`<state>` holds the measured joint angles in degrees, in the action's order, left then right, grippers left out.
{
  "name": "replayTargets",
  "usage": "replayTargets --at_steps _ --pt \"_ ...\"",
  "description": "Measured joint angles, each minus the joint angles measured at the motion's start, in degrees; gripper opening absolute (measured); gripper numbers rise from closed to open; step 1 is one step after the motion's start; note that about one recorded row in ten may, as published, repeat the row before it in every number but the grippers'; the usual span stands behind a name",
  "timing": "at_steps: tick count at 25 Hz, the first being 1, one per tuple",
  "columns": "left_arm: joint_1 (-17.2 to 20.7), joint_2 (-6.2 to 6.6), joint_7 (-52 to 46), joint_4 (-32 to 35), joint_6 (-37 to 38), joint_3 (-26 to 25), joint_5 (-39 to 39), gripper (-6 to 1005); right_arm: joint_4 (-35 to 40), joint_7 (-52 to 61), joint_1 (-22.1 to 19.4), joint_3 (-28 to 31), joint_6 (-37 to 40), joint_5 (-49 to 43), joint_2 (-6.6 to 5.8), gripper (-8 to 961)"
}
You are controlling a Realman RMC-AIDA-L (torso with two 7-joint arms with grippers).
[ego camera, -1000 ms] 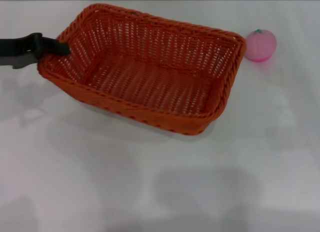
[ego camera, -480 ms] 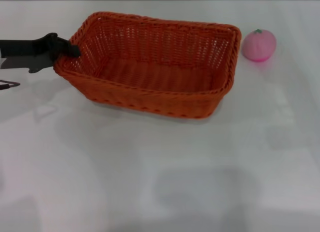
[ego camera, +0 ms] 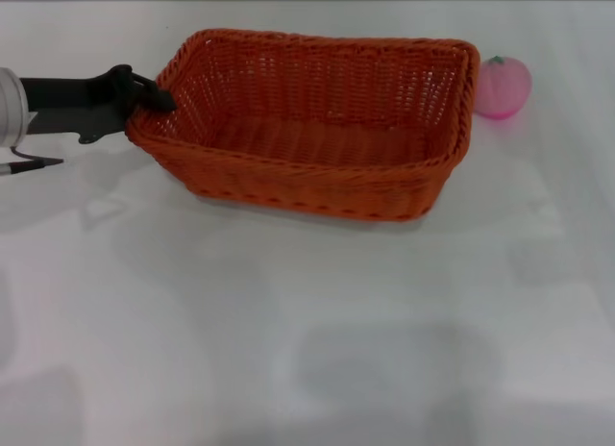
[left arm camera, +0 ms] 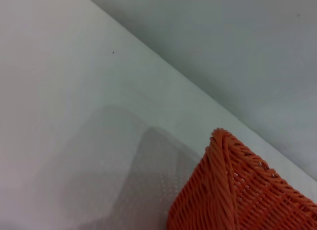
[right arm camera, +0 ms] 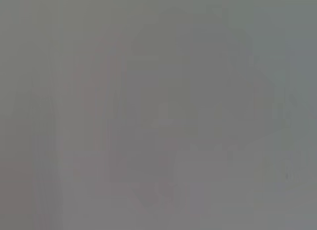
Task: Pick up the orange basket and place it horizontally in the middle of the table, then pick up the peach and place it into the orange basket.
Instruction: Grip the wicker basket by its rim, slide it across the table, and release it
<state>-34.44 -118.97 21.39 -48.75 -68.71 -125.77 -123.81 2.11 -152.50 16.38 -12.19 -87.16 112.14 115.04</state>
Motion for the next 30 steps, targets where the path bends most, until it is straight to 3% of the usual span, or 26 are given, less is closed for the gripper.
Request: replayTargets --at_steps 22,30 --pt "-1.0 0.23 0.6 2.9 0.0 0.0 0.7 173 0.0 0.0 0.8 -0.2 0.1 -0.1 0.09 744" --pt "-0.1 0.18 1.5 3.1 -0.2 -0.2 3.0 335 -0.3 0.0 0.8 0.0 0.1 -0.1 0.10 740"
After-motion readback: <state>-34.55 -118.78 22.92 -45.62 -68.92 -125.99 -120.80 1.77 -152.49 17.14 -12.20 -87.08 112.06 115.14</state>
